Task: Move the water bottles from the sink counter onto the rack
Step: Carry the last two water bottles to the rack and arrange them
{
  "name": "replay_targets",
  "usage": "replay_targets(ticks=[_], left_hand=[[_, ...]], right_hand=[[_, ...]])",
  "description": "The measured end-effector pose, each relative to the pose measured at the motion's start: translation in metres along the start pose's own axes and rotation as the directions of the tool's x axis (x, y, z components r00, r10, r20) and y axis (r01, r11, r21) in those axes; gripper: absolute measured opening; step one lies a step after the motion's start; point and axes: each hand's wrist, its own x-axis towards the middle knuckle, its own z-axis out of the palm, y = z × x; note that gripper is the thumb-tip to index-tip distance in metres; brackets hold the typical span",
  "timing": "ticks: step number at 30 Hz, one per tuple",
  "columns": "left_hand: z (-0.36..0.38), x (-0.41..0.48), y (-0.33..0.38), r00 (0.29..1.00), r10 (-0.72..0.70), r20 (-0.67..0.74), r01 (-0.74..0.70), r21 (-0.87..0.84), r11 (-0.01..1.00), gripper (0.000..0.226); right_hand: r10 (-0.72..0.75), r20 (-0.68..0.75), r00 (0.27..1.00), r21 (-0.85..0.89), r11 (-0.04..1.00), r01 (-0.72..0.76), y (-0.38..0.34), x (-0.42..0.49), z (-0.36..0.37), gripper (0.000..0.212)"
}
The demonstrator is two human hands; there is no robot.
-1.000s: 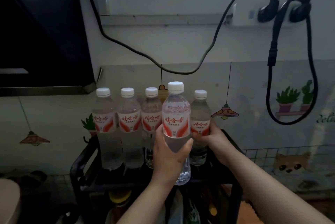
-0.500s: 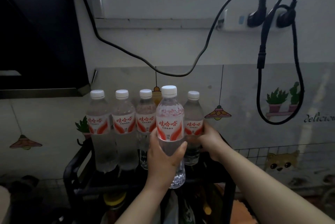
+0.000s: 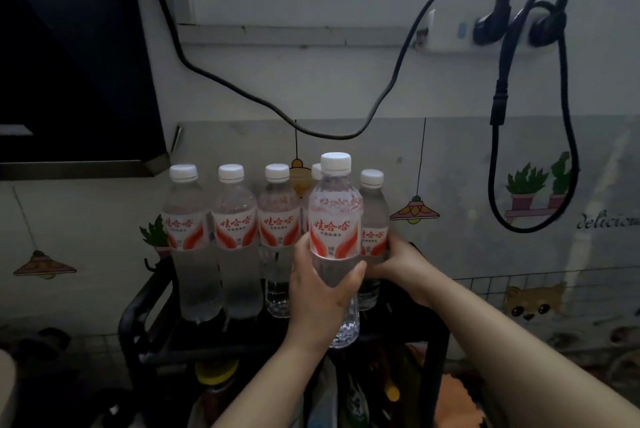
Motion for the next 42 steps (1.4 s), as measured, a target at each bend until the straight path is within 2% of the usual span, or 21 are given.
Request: replay_targets(ticks=[2, 4, 6, 9, 13, 17, 20, 25, 29, 35, 42], left_hand=[[0.003, 0.002, 0.0, 1.0, -0.006, 0.013, 0.006, -0.007, 1.0, 0.066], [0.007, 0.004, 0.0, 1.0, 0.001, 0.024, -0.001, 0.0, 1.0, 0.067], [0.013, 0.005, 0.0, 1.0, 0.006, 0.029, -0.006, 0.002, 1.0, 0.069], [0.026, 0.005, -0.001, 0.999, -0.012, 0.034, 0.011, 0.017, 1.0, 0.082], [0.044, 0.003, 0.002, 0.997, -0.018, 0.071, 0.016, 0.03, 0.999, 0.083], [0.059, 0.003, 0.004, 0.999, -0.01, 0.043, 0.006, 0.076, 0.997, 0.073], [0.067, 0.005, 0.001, 0.999, -0.012, 0.047, 0.007, 0.11, 0.994, 0.075], [0.065, 0.004, -0.001, 0.998, -0.024, 0.059, 0.016, 0.131, 0.991, 0.079], [0.059, -0.004, -0.005, 0.998, -0.055, 0.036, 0.049, 0.142, 0.989, 0.085], [0.058, -0.013, -0.014, 0.991, -0.124, 0.05, 0.112, 0.185, 0.976, 0.077], [0.065, -0.016, -0.018, 0.989, -0.122, 0.083, 0.1, 0.232, 0.967, 0.062]], right_hand=[[0.031, -0.034, 0.999, -0.02, 0.999, -0.031, -0.008, -0.002, -0.008, 0.043], [0.045, -0.164, 0.985, -0.037, 0.998, -0.052, -0.02, -0.005, -0.021, 0.063], [0.005, -0.25, 0.968, 0.013, 1.0, -0.002, -0.036, -0.014, -0.032, 0.064], [-0.122, -0.204, 0.971, 0.065, 0.988, 0.138, -0.057, -0.035, -0.038, 0.051], [-0.191, -0.075, 0.979, -0.035, 0.981, 0.188, -0.066, -0.049, -0.037, 0.071], [-0.197, -0.106, 0.975, -0.111, 0.977, 0.185, -0.06, -0.05, -0.037, 0.07], [-0.229, -0.184, 0.956, -0.132, 0.97, 0.207, -0.053, -0.046, -0.038, 0.061], [-0.285, -0.251, 0.925, -0.175, 0.953, 0.246, -0.044, -0.041, -0.038, 0.062], [-0.271, -0.262, 0.926, -0.173, 0.957, 0.231, -0.034, -0.038, -0.037, 0.061], [-0.225, -0.306, 0.925, -0.113, 0.973, 0.199, -0.026, -0.034, -0.041, 0.061], [-0.19, -0.24, 0.952, -0.069, 0.982, 0.178, -0.024, -0.033, -0.045, 0.057]])
